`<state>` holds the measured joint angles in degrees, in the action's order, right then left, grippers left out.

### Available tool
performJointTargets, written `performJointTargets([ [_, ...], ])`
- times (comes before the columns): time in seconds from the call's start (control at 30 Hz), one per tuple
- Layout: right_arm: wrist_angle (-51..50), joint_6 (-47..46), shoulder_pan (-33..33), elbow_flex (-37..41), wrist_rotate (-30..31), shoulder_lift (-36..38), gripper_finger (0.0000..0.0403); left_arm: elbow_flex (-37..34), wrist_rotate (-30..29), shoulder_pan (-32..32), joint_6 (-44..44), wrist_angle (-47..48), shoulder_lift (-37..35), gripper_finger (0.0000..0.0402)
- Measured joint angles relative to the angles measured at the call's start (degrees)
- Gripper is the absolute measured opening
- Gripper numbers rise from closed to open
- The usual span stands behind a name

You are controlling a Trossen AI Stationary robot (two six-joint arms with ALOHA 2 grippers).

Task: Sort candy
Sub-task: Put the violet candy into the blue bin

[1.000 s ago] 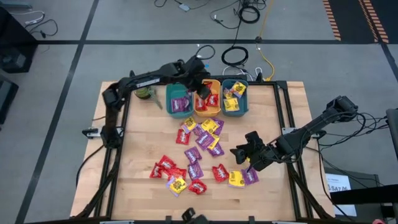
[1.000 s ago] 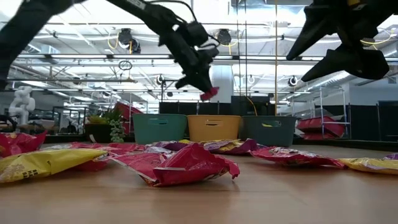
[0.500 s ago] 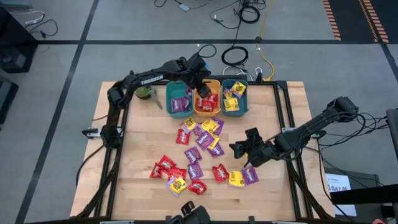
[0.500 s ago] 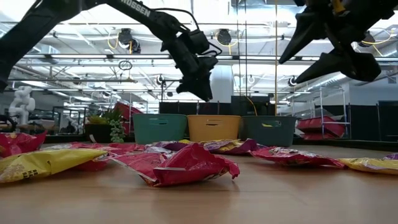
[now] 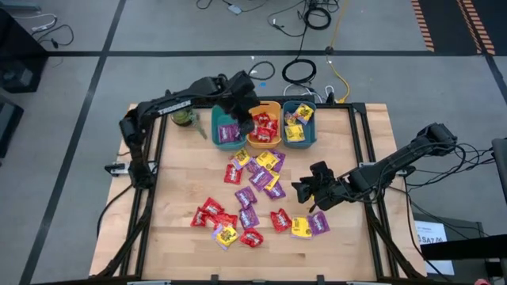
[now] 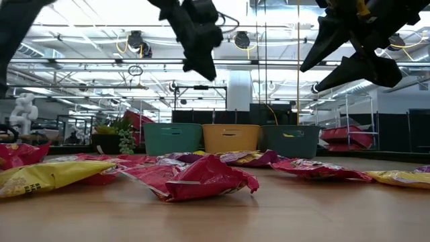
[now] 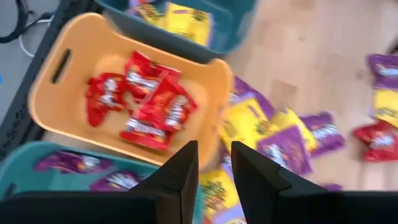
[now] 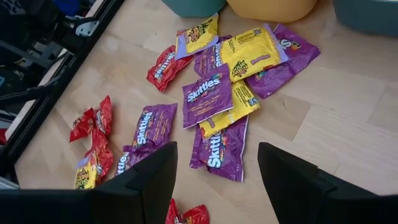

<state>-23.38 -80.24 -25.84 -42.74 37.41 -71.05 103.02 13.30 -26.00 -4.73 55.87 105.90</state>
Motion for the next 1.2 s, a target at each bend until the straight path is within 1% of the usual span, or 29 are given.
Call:
performJointTargets([
  [0.07,0.02,0.03,-0.01,0.00,-0.02,0.00,0.0215,-3.98,0.00,1.38,1.91,-2.16,-3.29,0.0105],
  [0.13,0.00,0.10,-0.01,0.00,-0.02,0.00,0.0215,-9.57,0.00,2.55,4.92,-5.87,-7.63,0.0105],
  [0.23,-0.02,1.99,-0.01,0.00,-0.22,0.00,0.0215,-19.34,-0.13,4.32,9.66,-12.15,-15.92,0.0105],
  [0.33,-0.01,5.24,-0.01,0.00,-0.22,0.00,0.0215,-28.59,-1.73,7.42,15.47,-16.62,-25.04,0.0105],
  [0.4,0.09,5.46,-0.01,0.00,-0.37,0.00,0.0215,-33.92,-6.43,10.44,19.20,-18.56,-31.29,0.0105],
  [0.53,0.85,4.77,-0.01,0.00,-1.58,0.00,0.0215,-42.16,-20.76,17.97,28.65,-19.56,-43.60,0.0105],
  [0.6,0.85,4.91,-0.01,0.00,-1.73,0.00,0.0215,-45.61,-24.40,22.31,32.75,-19.41,-49.05,0.0105],
  [0.7,0.85,7.36,-0.01,0.00,-1.98,0.00,0.0215,-49.76,-27.14,28.34,38.43,-19.67,-55.71,0.0105],
  [0.8,-0.16,8.72,-0.01,0.00,-3.68,0.00,0.0226,-53.02,-29.89,33.93,42.72,-19.52,-59.74,0.0105],
  [0.9,-2.90,8.75,-0.01,0.00,-4.47,0.00,0.0258,-55.32,-33.97,38.91,43.87,-19.38,-61.31,0.0105],
  [1.0,-5.13,8.76,-0.01,0.04,-4.60,0.00,0.0296,-56.78,-37.06,41.53,44.30,-19.10,-61.45,0.0105],
  [1.03,-5.18,8.76,-0.01,0.04,-5.43,0.00,0.0306,-57.02,-37.22,41.75,44.24,-18.44,-61.45,0.0105],
  [1.1,-5.33,9.01,0.01,0.04,-9.54,0.00,0.0321,-57.11,-36.67,41.89,43.03,-15.80,-61.45,0.0105],
  [1.2,-5.10,9.15,-0.02,0.04,-14.69,0.00,0.0334,-57.18,-34.09,41.90,43.29,-11.93,-61.34,0.0105],
])
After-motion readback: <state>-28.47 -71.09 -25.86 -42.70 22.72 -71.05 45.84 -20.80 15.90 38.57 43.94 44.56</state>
